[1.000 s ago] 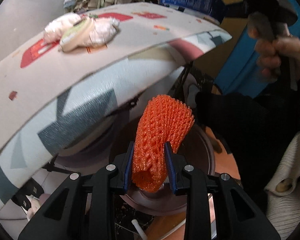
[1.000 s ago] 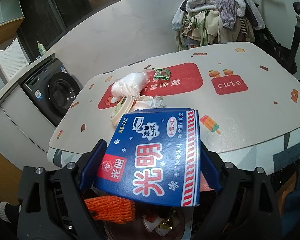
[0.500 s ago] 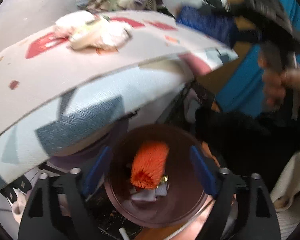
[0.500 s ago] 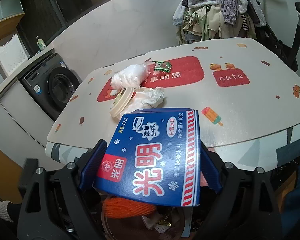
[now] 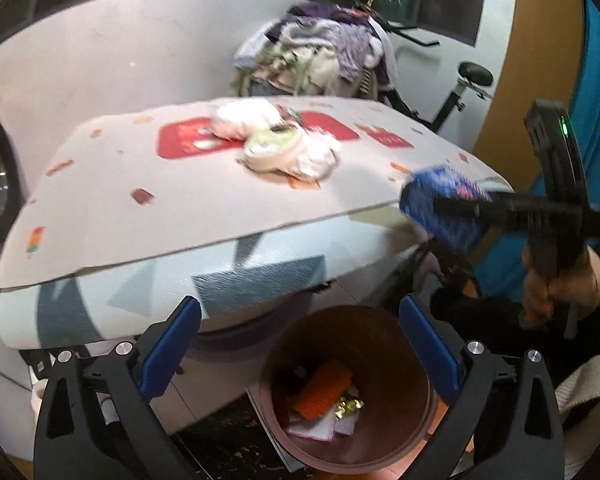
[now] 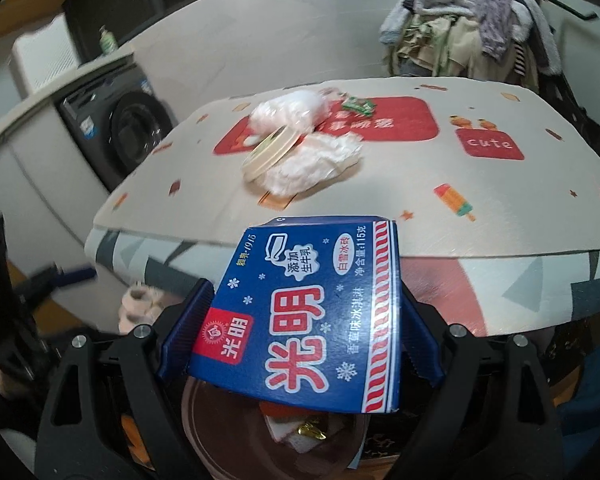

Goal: Collect trash
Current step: 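Lower the blue ice-cream box into the bin and open the right tool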

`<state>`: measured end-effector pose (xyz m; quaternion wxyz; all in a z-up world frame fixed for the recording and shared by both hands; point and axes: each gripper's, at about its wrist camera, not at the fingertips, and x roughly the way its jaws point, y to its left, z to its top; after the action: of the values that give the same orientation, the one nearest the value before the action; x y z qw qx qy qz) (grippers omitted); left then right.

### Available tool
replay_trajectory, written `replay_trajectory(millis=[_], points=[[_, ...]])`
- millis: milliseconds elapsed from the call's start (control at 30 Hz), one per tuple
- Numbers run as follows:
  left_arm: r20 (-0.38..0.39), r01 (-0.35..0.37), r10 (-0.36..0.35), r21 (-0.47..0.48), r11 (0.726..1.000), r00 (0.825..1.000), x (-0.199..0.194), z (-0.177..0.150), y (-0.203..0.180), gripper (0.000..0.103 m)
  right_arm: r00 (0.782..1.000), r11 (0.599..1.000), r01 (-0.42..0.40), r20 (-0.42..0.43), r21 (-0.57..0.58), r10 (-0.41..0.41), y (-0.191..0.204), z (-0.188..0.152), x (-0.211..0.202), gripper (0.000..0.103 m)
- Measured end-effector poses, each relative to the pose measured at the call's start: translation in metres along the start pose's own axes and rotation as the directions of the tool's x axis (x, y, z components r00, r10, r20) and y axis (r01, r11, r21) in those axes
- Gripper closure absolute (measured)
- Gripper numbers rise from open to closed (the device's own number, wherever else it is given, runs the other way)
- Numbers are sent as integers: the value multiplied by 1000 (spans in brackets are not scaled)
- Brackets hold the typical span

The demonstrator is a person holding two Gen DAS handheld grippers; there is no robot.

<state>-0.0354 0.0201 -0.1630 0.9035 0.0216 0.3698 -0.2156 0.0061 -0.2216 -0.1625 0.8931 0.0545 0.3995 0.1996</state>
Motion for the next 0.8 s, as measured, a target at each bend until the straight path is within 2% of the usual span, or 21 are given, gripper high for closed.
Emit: replay_trajectory(millis=[367, 533, 800], points=[[82, -105, 113, -95, 990, 990, -17, -3, 17, 6, 991, 995, -63, -127, -80, 52, 29, -37, 21, 17], [59, -105, 111, -100, 989, 992, -11, -4, 18, 6, 983, 993, -81, -174, -81, 66, 33, -46, 30, 17], [36, -94, 99, -116, 989, 994, -4, -7, 22, 6, 978, 995, -87, -195, -57, 74, 30, -50, 35, 17]])
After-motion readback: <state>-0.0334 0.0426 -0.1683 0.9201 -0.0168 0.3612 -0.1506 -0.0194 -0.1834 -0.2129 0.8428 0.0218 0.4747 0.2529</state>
